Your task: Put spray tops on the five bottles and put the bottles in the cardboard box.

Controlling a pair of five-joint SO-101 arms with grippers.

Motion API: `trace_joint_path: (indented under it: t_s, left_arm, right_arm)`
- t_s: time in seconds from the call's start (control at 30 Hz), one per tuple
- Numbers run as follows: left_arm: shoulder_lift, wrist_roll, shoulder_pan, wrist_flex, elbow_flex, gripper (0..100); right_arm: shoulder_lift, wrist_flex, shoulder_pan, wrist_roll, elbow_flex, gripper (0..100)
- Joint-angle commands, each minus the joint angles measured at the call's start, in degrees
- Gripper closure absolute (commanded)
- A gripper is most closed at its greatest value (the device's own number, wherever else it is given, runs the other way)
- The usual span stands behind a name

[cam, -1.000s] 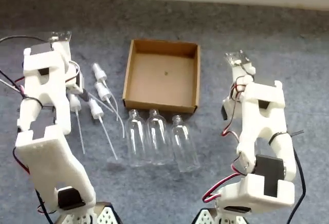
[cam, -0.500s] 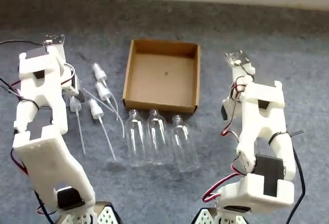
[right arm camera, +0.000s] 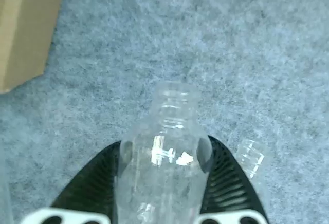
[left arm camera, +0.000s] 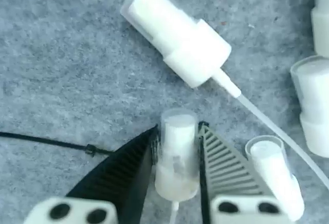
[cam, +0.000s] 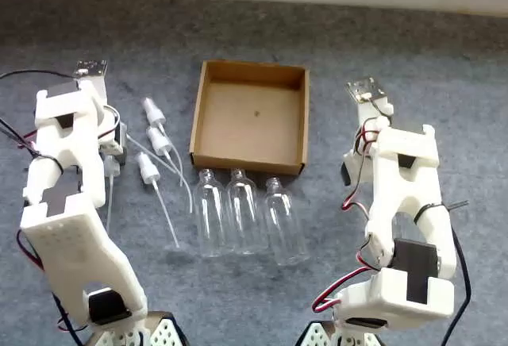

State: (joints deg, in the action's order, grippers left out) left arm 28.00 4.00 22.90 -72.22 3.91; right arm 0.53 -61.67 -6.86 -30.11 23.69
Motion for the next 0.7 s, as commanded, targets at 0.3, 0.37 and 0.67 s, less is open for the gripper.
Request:
trace_joint_path:
  t_s: [0.3, 0.37, 0.67]
  left_arm:
    - [-5.7, 0.4, -0.6, -2.3, 3.2, 94]
    - [-8.7, 0.4, -0.6, -5.1, 5.3, 94]
    - [-24.8, 0.4, -4.3, -16.6, 14.4, 94]
  right_arm:
    - [1.8, 0.1, -0.4, 0.2, -0.7, 98.3]
    - [1.9, -0.5, -0.3, 0.3, -0.7, 98.4]
    - [7.7, -11.2, 5.7, 5.2, -8.8, 99.5]
